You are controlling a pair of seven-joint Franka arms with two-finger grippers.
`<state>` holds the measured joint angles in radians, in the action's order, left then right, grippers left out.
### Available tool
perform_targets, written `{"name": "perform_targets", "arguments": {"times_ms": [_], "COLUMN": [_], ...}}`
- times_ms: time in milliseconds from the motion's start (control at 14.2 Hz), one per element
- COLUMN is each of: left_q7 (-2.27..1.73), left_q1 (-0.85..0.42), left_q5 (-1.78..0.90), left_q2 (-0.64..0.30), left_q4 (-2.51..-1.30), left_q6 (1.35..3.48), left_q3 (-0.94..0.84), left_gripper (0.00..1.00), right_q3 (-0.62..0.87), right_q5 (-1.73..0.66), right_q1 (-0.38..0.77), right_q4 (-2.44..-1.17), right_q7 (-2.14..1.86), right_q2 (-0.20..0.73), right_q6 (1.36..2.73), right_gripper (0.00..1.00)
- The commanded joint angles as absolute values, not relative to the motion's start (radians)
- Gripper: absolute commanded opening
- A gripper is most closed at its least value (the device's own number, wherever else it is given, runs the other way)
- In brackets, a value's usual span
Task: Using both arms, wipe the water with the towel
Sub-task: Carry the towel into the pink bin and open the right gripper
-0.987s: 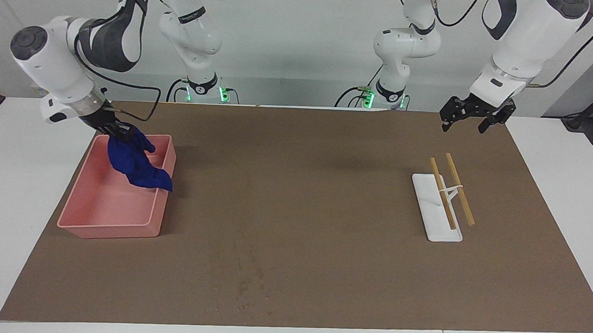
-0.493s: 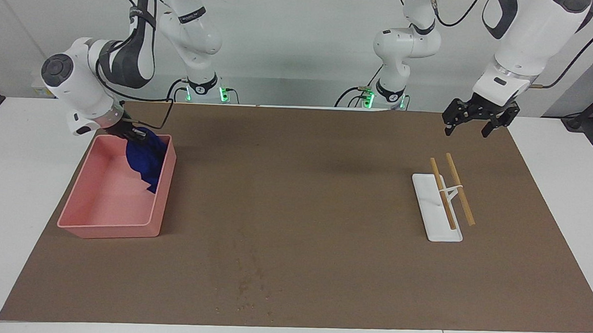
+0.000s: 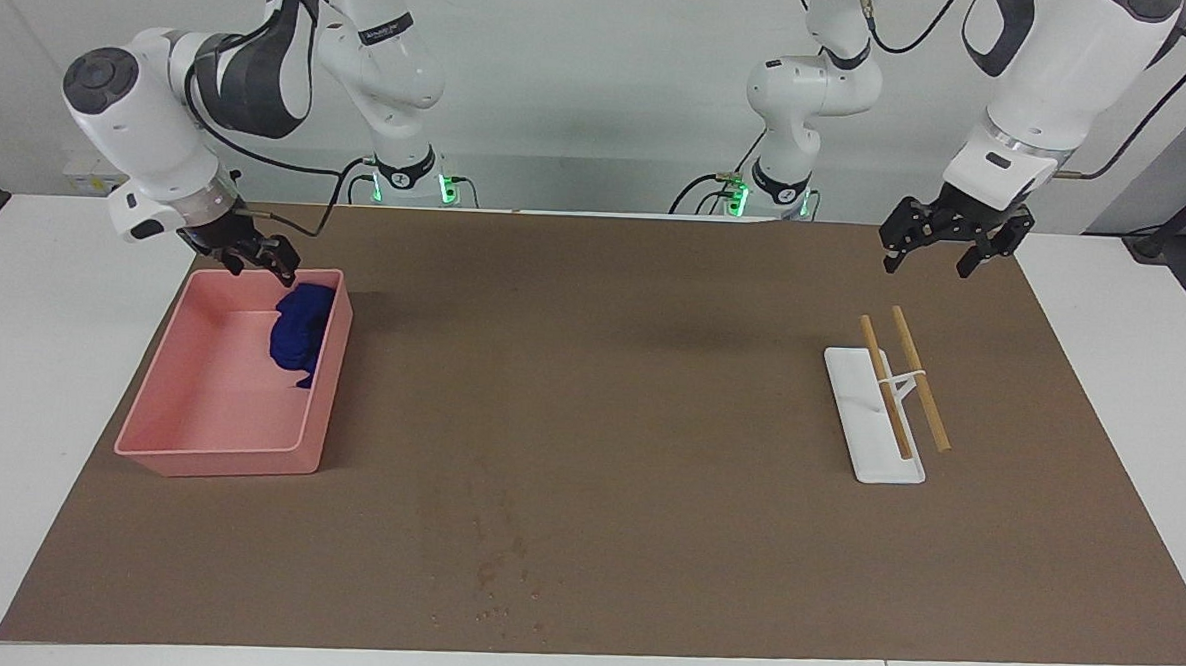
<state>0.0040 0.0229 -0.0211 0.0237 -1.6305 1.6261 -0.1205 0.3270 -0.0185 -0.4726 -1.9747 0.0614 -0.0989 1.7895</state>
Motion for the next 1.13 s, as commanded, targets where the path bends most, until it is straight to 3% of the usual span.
{"name": "perform_targets", "arguments": {"times_ms": [0, 211, 423, 775, 1057], "left_q7": [0.008, 0.009, 0.012, 0.012, 0.012], "left_q1": [0.017, 0.011, 0.018, 0.006, 0.014], "left_q5": [-0.035, -0.035, -0.034, -0.034, -0.034], "left_q2": [0.048, 0.048, 0.048, 0.048, 0.048], "left_q4": [-1.663, -1.663, -1.663, -1.661, -1.663], "left_q6": [1.628, 1.629, 1.631, 1.629, 1.629], "left_q3": [-0.107, -0.107, -0.106, -0.106, -0.104], "left_gripper": [1.00, 1.00, 1.00, 1.00, 1.00], "right_q3": [0.331, 0.333, 0.333, 0.334, 0.337], "right_q5": [0.008, 0.021, 0.025, 0.023, 0.022], "right_q1": [-0.422, -0.371, -0.306, -0.264, -0.252], "right_q4": [-1.815, -1.720, -1.606, -1.536, -1.542], "right_q7": [0.043, 0.064, 0.122, 0.170, 0.173], "right_q2": [-0.083, -0.071, -0.038, -0.032, -0.022], "right_q6": [1.709, 1.704, 1.596, 1.516, 1.531], "right_gripper": [1.00, 1.00, 1.00, 1.00, 1.00]}}
